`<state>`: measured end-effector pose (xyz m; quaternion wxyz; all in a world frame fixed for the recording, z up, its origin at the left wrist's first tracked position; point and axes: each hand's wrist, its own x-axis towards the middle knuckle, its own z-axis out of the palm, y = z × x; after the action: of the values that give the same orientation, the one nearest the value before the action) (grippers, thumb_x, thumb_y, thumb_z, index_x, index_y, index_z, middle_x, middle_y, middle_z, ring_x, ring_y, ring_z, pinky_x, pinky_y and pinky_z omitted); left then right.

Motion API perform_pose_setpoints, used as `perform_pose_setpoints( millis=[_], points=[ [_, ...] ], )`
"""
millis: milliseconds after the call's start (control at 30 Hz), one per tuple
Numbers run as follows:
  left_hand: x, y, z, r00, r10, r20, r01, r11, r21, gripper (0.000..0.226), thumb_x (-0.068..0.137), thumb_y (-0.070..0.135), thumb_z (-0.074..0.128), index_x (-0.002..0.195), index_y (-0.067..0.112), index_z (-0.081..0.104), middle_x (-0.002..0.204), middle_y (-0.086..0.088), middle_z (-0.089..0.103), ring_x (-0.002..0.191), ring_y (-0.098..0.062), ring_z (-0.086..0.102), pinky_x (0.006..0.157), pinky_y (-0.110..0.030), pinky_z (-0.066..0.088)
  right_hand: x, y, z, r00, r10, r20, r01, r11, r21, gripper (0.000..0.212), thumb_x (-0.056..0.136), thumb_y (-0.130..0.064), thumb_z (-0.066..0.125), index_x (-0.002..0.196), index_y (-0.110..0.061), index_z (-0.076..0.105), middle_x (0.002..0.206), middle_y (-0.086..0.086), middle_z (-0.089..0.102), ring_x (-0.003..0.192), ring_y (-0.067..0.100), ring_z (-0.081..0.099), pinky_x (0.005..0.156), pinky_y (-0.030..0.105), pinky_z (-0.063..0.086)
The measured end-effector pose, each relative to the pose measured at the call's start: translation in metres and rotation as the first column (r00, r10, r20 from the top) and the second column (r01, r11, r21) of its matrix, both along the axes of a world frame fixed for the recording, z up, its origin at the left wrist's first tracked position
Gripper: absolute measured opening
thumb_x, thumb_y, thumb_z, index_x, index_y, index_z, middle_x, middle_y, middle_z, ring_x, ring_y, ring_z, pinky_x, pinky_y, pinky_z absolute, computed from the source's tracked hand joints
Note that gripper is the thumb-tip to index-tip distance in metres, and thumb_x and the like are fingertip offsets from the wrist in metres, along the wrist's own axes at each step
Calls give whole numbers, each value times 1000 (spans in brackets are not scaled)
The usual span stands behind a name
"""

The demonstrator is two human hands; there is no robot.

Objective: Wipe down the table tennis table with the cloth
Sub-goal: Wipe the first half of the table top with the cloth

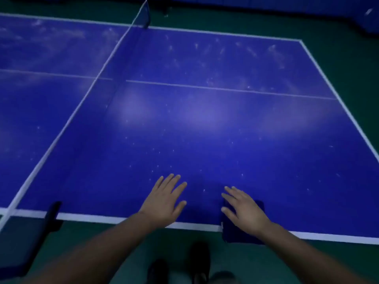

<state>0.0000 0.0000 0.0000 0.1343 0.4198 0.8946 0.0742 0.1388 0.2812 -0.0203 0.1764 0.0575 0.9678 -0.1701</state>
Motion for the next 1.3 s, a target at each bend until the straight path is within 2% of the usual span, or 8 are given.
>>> perform_pose_setpoints(
  millis=[100,300,367,433,533,767,967,1300],
  points=[
    [21,8,-23,996,59,68,-56,997,-52,64,104,54,28,160,26,16,169,-2,5,155,-18,-6,121,-35,-14,22,19,-32,994,7,109,-23,989,145,61,102,-63,31,157,-35,31,170,-7,3,156,17,-4,124,39,0],
    [57,10,-53,976,190,107,-190,982,-14,59,104,47,41,156,20,34,166,-7,19,155,-23,7,122,-36,-9,47,29,-69,994,-60,87,38,972,231,79,85,-87,15,155,-50,24,170,4,6,154,40,-2,117,61,-7],
    [64,6,-57,966,234,112,-232,972,-36,59,105,48,39,156,21,32,166,-5,18,155,-22,6,123,-36,-9,48,25,-73,994,-81,74,61,969,238,78,88,-84,17,154,-47,30,167,7,20,152,42,11,117,65,2],
    [70,1,-61,951,278,134,-275,960,-41,58,105,48,38,156,21,32,166,-5,17,155,-21,6,124,-36,-8,47,22,-78,996,-82,24,74,967,246,73,91,-78,23,151,-39,42,157,12,38,143,42,31,113,68,21],
    [75,-9,-67,932,326,160,-321,945,-59,58,105,47,37,156,21,33,166,-6,18,155,-21,6,125,-37,-6,43,14,-83,996,-65,-53,76,967,244,67,96,-70,26,145,-32,50,140,15,52,125,38,45,100,61,38],
    [72,-36,-77,915,373,154,-367,928,-69,59,104,48,33,156,19,33,165,-8,21,155,-23,9,126,-41,-2,17,-22,-87,973,18,-229,25,983,183,51,98,-54,45,131,-21,67,110,16,67,94,33,65,74,43,48],
    [55,-69,-82,902,406,144,-407,913,-22,56,103,43,39,152,15,41,162,-11,30,153,-26,15,125,-42,0,-12,-90,-72,935,87,-344,-66,995,73,52,98,-53,45,128,-18,69,107,16,69,92,32,67,71,43,52],
    [-36,-196,-100,862,502,71,-507,857,92,59,100,41,38,149,10,44,159,-15,33,152,-32,19,124,-50,8,-115,-243,-51,934,75,-350,-83,996,-9,52,96,-51,48,132,-18,67,113,16,68,100,33,66,76,43,52]
  ],
)
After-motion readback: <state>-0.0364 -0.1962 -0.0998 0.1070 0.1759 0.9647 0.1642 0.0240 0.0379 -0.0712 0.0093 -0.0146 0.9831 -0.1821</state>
